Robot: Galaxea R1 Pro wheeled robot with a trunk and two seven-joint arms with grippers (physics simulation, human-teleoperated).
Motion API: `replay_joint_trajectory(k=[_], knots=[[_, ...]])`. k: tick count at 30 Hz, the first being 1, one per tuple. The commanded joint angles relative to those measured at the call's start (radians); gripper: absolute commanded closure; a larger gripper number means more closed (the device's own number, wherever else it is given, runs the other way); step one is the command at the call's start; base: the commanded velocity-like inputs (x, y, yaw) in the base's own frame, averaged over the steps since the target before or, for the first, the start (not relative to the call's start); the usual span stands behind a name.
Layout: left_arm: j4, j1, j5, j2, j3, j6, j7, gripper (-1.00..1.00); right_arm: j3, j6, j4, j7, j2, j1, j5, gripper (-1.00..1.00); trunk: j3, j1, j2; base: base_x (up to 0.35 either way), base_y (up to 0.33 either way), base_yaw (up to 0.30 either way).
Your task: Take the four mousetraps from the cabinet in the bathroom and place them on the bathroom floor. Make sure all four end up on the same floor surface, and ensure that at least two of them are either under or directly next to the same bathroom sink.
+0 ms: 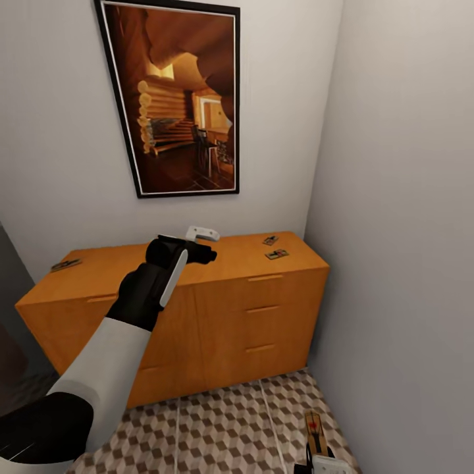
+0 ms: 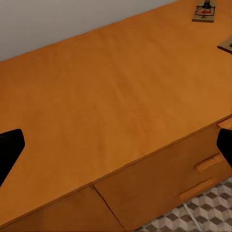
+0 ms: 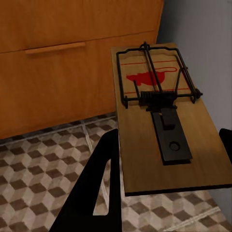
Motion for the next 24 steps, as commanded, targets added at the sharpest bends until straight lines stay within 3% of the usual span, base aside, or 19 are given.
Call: replay_joint_trajectory(k=[1, 10, 24], knots=[[0.001, -0.001, 0.0, 0.0, -0.002, 0.004, 0.0, -1.0, 0.008, -0.001, 0.001, -0.01, 0.0, -0.001, 0.001, 1.0, -0.001, 0.0, -0.001, 0.215, 0.0, -0.069], [0.042, 0.0, -0.001, 0.001, -0.005, 0.002, -0.039, -1.0, 0.008, -0.001, 0.001, -0.01, 0.0, -0.001, 0.001, 1.0, 0.0, 0.0, -0.001, 0.159, 0.0, -0.146], [0.082, 0.0, -0.001, 0.002, -0.005, 0.001, -0.042, -1.0, 0.008, -0.001, 0.001, -0.01, 0.001, 0.0, 0.001, 1.0, 0.005, 0.0, -0.001, 0.012, 0.0, -0.158]])
